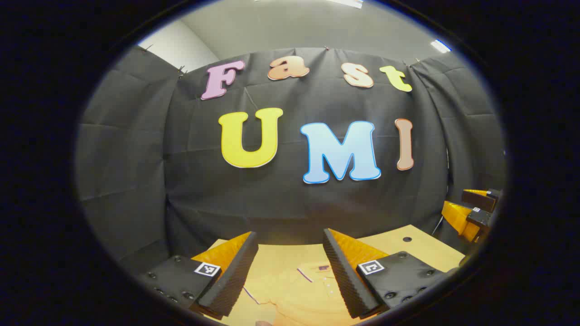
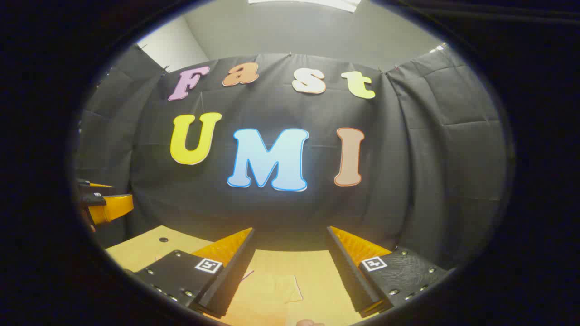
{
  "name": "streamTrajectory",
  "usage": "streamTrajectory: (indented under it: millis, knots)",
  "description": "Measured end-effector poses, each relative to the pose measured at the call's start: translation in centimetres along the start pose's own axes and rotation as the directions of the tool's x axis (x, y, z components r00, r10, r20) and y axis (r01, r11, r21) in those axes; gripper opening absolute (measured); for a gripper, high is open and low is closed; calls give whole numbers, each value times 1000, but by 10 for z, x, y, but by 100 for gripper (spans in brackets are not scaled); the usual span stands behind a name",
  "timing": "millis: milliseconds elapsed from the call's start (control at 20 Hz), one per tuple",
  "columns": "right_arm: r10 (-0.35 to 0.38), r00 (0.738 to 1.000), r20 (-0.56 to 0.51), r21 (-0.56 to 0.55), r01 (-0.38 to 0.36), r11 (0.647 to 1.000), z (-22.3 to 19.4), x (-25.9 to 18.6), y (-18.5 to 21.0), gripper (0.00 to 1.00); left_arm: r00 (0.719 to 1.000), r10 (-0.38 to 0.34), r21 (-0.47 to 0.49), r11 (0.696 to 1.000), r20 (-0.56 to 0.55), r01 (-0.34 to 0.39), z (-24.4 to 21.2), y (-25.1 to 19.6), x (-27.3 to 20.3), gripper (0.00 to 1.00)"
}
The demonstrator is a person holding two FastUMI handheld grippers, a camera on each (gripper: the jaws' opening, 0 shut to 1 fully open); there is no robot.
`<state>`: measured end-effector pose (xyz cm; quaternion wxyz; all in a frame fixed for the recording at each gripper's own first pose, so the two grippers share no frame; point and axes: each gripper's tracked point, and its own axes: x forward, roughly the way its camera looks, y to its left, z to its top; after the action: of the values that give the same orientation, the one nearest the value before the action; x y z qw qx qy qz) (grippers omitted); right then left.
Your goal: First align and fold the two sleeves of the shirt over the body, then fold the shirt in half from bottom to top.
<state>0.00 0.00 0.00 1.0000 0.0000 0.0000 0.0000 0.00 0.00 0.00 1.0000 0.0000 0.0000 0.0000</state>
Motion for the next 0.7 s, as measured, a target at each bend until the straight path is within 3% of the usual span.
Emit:
streamTrajectory:
  millis: [700]
  knots:
    - [9, 994, -109, 5, -9, 1000, -42, 31, -9, 96, 1000, 17, -1, 1000, -10, -17, -6, 2, 14, 94]
